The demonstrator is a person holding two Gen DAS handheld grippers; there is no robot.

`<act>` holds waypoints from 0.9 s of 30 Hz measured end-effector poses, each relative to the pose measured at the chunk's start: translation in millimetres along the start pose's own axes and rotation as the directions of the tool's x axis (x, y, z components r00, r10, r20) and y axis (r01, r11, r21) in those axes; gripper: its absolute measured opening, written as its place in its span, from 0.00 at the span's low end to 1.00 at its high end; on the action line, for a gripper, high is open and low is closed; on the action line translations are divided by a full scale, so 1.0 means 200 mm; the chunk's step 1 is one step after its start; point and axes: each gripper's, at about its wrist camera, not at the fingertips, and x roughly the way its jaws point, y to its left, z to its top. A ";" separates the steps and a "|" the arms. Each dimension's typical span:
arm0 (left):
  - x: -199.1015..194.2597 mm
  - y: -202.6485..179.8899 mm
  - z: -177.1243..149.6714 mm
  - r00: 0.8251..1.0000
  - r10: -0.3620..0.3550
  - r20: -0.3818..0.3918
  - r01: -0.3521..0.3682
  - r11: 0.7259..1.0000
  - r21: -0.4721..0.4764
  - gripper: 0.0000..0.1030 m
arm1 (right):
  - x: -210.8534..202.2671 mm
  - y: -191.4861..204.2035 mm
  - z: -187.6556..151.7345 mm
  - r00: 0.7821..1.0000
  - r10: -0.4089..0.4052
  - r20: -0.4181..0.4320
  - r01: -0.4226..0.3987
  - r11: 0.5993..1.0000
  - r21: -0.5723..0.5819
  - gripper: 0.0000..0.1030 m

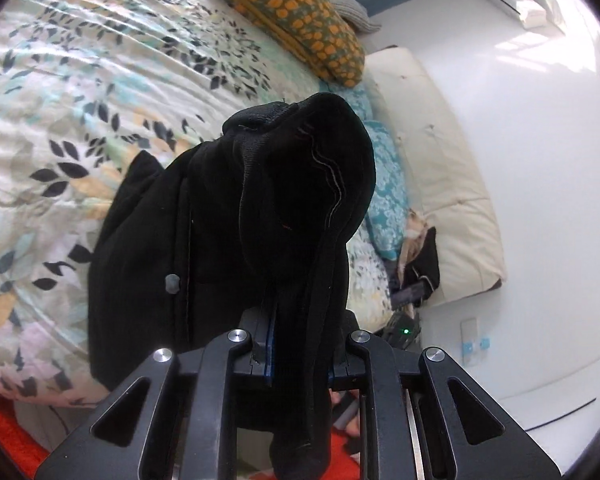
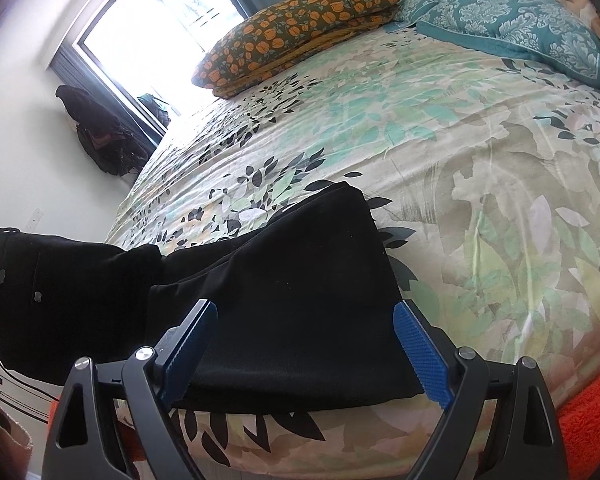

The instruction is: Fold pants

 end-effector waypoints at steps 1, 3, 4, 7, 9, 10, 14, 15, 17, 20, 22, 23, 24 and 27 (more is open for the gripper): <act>0.11 -0.04 0.00 1.000 0.006 -0.026 -0.005 1.000 0.011 0.15 | -0.01 -0.01 0.00 1.000 0.002 0.003 -0.002 1.000 0.005 0.87; 0.33 -0.11 -0.01 0.997 0.025 -0.074 -0.024 1.000 0.017 0.15 | -0.02 -0.02 0.01 1.000 0.011 0.006 -0.011 1.000 0.015 0.87; 0.45 -0.12 -0.02 0.995 0.030 -0.094 -0.029 1.000 0.009 0.15 | -0.02 -0.03 0.01 1.000 0.016 0.007 -0.016 1.000 0.021 0.87; 0.77 -0.11 -0.03 0.991 0.043 -0.129 -0.045 0.999 -0.015 0.17 | -0.04 -0.07 0.00 1.000 0.023 0.012 -0.023 0.999 0.042 0.87; 0.96 -0.11 -0.04 0.987 0.061 -0.151 -0.058 0.998 0.022 0.25 | -0.06 -0.10 0.00 1.000 0.021 0.021 -0.022 0.998 0.060 0.87; 1.04 -0.10 -0.05 0.981 0.077 -0.180 -0.072 0.997 0.030 0.33 | -0.07 -0.12 0.01 0.999 0.019 0.027 -0.021 0.997 0.070 0.87; 1.06 -0.07 -0.09 0.970 0.147 -0.192 -0.141 0.989 0.048 0.58 | -0.14 -0.21 0.00 0.997 0.051 0.062 -0.058 0.989 0.133 0.87; 1.00 -0.08 -0.10 0.973 0.156 -0.168 -0.145 0.987 0.074 0.60 | -0.16 -0.24 0.00 0.993 0.089 0.076 -0.100 0.983 0.155 0.87; 0.87 -0.10 -0.11 0.974 0.195 -0.113 -0.179 0.974 0.141 0.64 | -0.16 -0.26 0.01 0.980 0.180 0.089 -0.193 0.964 0.181 0.87; 0.65 -0.04 -0.11 0.963 0.267 -0.041 -0.255 0.949 0.183 0.65 | -0.11 -0.17 0.02 0.970 0.239 0.037 -0.242 0.965 0.106 0.87; 0.53 0.04 -0.14 0.956 0.293 -0.013 -0.287 0.942 0.172 0.66 | -0.06 -0.03 0.01 0.976 0.218 -0.023 -0.219 0.975 -0.035 0.87; 0.48 0.10 -0.15 0.952 0.307 -0.002 -0.303 0.940 0.158 0.66 | -0.03 0.04 0.00 0.983 0.175 -0.049 -0.180 0.977 -0.115 0.87; 0.44 0.15 -0.17 0.947 0.320 0.006 -0.318 0.938 0.142 0.66 | 0.00 0.10 -0.02 0.990 0.129 -0.063 -0.138 0.973 -0.182 0.87; 0.35 0.29 -0.25 0.940 0.342 0.013 -0.342 0.936 0.079 0.66 | 0.17 0.17 -0.03 0.986 -0.007 -0.167 -0.038 0.963 -0.265 0.48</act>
